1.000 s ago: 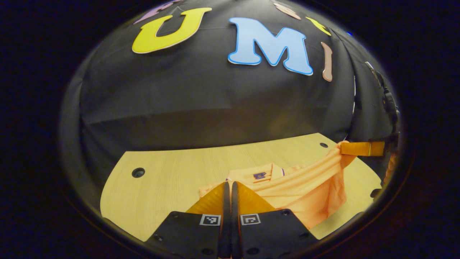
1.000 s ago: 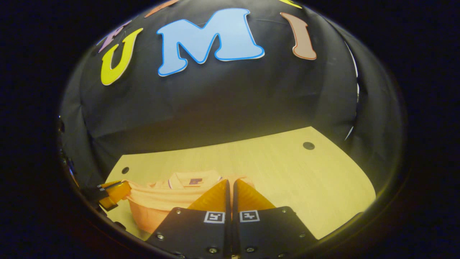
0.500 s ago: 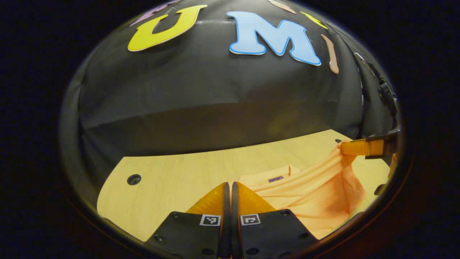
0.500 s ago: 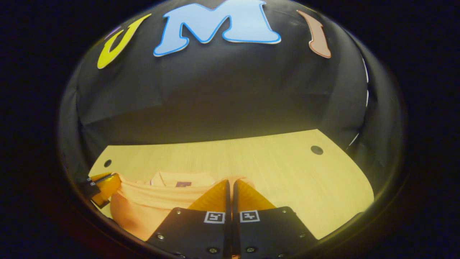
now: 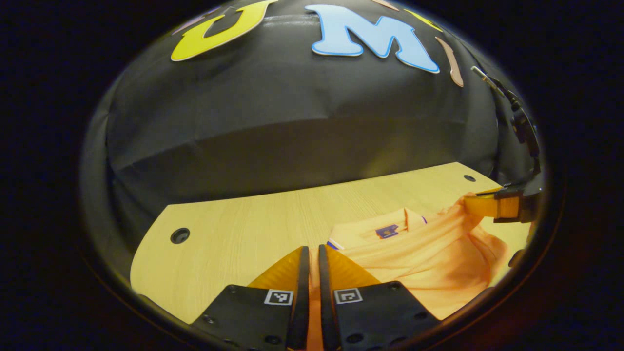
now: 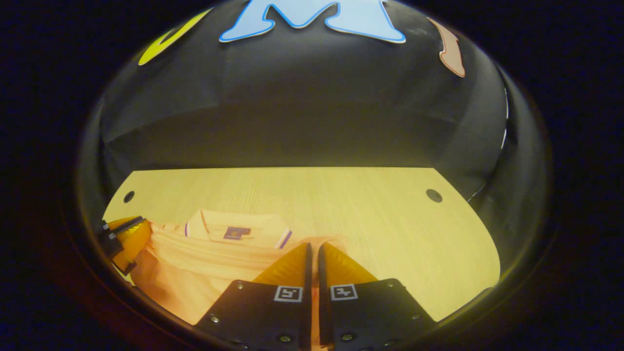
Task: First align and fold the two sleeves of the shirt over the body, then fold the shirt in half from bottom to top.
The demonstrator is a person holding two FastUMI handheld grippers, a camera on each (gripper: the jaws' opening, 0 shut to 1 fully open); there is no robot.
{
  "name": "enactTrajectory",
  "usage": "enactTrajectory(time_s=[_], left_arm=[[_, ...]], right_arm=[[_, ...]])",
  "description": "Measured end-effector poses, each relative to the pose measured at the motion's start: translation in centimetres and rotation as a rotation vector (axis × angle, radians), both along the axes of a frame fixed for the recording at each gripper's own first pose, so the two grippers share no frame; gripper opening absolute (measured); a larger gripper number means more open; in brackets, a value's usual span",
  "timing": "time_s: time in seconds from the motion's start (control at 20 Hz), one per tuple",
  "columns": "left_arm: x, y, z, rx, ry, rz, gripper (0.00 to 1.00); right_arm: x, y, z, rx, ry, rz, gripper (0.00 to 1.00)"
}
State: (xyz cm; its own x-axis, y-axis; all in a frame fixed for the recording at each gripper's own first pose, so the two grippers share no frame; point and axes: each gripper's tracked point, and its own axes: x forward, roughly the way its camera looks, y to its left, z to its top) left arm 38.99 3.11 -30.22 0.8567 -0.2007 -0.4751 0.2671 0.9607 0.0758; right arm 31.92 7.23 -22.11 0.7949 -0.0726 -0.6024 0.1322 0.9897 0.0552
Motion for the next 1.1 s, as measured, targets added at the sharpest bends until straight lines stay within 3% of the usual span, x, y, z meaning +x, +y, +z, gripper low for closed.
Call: enactTrajectory(time_s=[0.05,0.15,0.2,0.3,0.4,0.45,0.55,0.6,0.7,0.9,1.1], left_arm=[[-0.1,0.2,0.4,0.002,-0.004,0.007,0.23],[-0.6,0.3,1.0,0.006,-0.008,0.009,0.22],[-1.1,0.3,1.4,0.003,-0.007,0.008,0.26],[-2.0,0.3,2.5,0.002,-0.019,0.012,0.55],[-3.1,0.0,3.8,0.0,-0.037,0.014,0.62],[-3.6,-0.2,4.5,0.0,-0.049,0.015,0.73],[-4.9,-0.6,6.5,-0.012,-0.078,0.02,0.74],[-5.7,-0.8,7.5,-0.019,-0.096,0.024,0.79],[-7.3,-1.3,9.3,-0.026,-0.129,0.03,0.84],[-11.1,-2.9,12.7,-0.065,-0.18,0.049,0.96],[-15.0,-4.9,15.9,-0.07,-0.245,0.064,0.95]], right_arm=[[-0.3,-0.1,0.2,-0.008,0.008,-0.001,0.07],[-1.0,-0.4,0.3,-0.026,0.018,0.008,0.13],[-1.2,-0.4,0.6,-0.038,0.014,0.018,0.22],[-1.9,-0.4,1.5,-0.06,0.001,0.041,0.35],[-2.5,-0.4,2.3,-0.067,-0.014,0.067,0.5],[-3.0,-0.2,3.0,-0.064,-0.027,0.075,0.55],[-4.2,-0.3,4.7,-0.054,-0.068,0.096,0.71],[-5.1,-0.4,5.7,-0.053,-0.091,0.103,0.84],[-7.0,-0.7,7.6,-0.06,-0.134,0.12,0.96],[-11.1,-2.0,11.2,-0.09,-0.214,0.139,0.96],[-15.4,-3.7,14.5,-0.113,-0.3,0.149,0.95]])
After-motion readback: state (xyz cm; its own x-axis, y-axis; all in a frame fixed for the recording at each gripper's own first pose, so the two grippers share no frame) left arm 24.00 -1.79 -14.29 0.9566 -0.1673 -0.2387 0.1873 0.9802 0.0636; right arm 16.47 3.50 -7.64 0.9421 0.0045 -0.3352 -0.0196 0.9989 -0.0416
